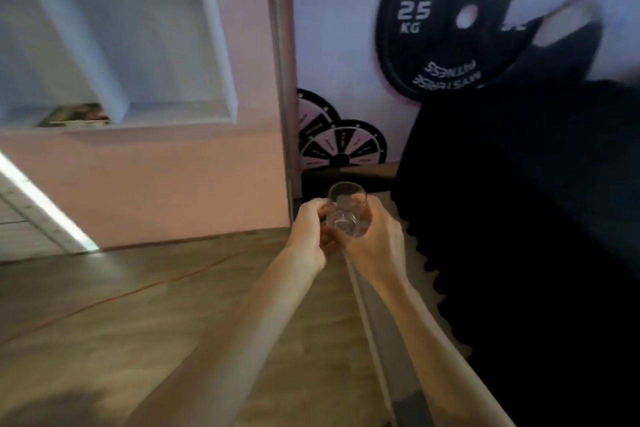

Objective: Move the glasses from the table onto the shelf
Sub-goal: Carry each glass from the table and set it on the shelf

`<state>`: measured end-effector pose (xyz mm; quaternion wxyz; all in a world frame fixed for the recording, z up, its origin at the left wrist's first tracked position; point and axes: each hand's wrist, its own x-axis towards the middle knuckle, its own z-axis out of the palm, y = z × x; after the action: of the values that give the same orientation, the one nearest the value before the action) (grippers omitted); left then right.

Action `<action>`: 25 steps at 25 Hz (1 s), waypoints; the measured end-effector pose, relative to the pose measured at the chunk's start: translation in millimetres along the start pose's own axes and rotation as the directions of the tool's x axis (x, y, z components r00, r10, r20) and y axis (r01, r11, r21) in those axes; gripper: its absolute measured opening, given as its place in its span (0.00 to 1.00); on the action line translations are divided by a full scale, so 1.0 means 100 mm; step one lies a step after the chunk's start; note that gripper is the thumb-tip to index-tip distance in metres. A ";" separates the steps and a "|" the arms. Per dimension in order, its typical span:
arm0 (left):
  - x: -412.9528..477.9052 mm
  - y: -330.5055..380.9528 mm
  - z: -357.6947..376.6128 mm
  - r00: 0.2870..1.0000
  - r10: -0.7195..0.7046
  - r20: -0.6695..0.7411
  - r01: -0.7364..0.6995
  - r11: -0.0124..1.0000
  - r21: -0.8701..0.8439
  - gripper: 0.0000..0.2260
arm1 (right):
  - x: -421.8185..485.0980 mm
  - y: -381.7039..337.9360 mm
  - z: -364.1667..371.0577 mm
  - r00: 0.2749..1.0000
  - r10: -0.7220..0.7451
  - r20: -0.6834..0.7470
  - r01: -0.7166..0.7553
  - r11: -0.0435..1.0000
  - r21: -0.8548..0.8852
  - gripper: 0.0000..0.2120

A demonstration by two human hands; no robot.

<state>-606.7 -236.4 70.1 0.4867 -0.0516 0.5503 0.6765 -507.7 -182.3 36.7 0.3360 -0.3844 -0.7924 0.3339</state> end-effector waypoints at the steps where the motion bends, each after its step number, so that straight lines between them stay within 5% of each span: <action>1: 0.04 0.20 -0.29 0.999 0.020 -0.041 -0.022 0.999 -0.043 0.07 | 0.04 -0.21 0.29 0.998 -0.033 0.046 0.032 0.999 0.010 0.28; 12: 0.13 1.66 -2.76 0.897 0.125 -0.424 -0.273 0.911 -0.310 0.05 | 0.19 -1.92 2.73 0.839 -0.342 0.423 0.237 0.929 0.283 0.39; 19: 0.50 2.65 -3.58 0.809 0.166 -0.564 -0.425 0.828 -0.365 0.08 | 0.78 -2.69 3.99 0.698 -0.490 0.522 0.298 0.862 0.410 0.35; 25: 1.20 3.70 -3.87 0.761 0.184 -0.621 -0.492 0.788 -0.370 0.14 | 1.75 -3.27 4.84 0.653 -0.546 0.525 0.335 0.830 0.446 0.32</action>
<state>-1113.8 -442.2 104.3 0.1377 -0.2684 0.4662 0.8317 -1099.7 -325.2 75.8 0.1768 0.0156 -0.8646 0.4701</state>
